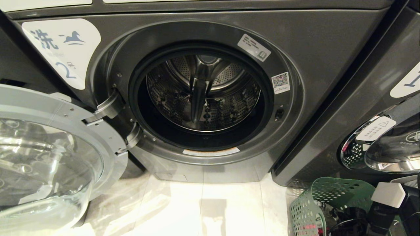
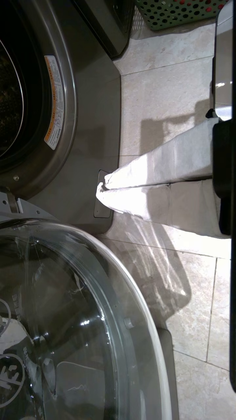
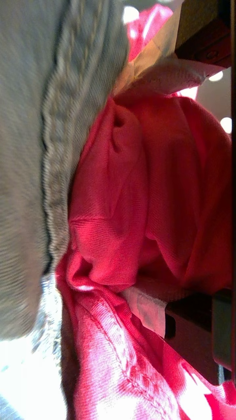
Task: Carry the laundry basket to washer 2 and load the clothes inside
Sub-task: Place the clothes into the washing machine
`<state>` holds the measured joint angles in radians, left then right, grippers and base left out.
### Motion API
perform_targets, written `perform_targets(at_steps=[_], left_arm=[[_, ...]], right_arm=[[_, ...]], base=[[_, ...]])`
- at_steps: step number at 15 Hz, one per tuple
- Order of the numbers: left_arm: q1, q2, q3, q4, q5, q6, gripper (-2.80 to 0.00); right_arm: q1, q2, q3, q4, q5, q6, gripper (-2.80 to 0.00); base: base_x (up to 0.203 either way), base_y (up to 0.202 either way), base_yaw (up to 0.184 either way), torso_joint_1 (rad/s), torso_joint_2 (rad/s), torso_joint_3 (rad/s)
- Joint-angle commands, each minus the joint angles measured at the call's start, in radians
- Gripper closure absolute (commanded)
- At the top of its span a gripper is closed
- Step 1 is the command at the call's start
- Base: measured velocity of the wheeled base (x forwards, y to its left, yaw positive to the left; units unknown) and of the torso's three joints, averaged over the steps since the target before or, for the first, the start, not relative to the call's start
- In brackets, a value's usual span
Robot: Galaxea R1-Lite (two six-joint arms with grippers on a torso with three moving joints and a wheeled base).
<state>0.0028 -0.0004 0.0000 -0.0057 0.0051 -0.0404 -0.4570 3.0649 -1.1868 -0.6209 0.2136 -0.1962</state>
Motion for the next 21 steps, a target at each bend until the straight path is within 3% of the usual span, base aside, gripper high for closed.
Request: perform_targets(at_steps=[1,10,11,18,21], left_arm=[[0.0,0.0,0.0,0.0,0.0,-0.001,0.0],[0.0,0.0,0.0,0.0,0.001,-0.001,0.0],[0.0,0.0,0.0,0.0,0.0,-0.001,0.0],[0.0,0.0,0.0,0.0,0.001,-0.001,0.0],[0.0,0.0,0.0,0.0,0.001,-0.001,0.0]], right_arm=[[0.0,0.003,-0.013,0.039,0.004,0.0,-2.8],[-0.006,0.005,-0.12,0.166,0.004,0.041,-2.8],[-0.005,0.006,-0.122,0.173,0.004,0.041,0.0],[-0.006,-0.007,-0.114,0.178,0.003,0.043,0.0],[-0.006,-0.063,-0.049,0.178,0.005,0.044,0.0]], base=[[0.0,0.0,0.0,0.0,0.0,0.0],[0.0,0.0,0.0,0.0,0.0,0.0],[0.0,0.0,0.0,0.0,0.0,0.0],[0.0,0.0,0.0,0.0,0.0,0.0],[0.0,0.0,0.0,0.0,0.0,0.0]])
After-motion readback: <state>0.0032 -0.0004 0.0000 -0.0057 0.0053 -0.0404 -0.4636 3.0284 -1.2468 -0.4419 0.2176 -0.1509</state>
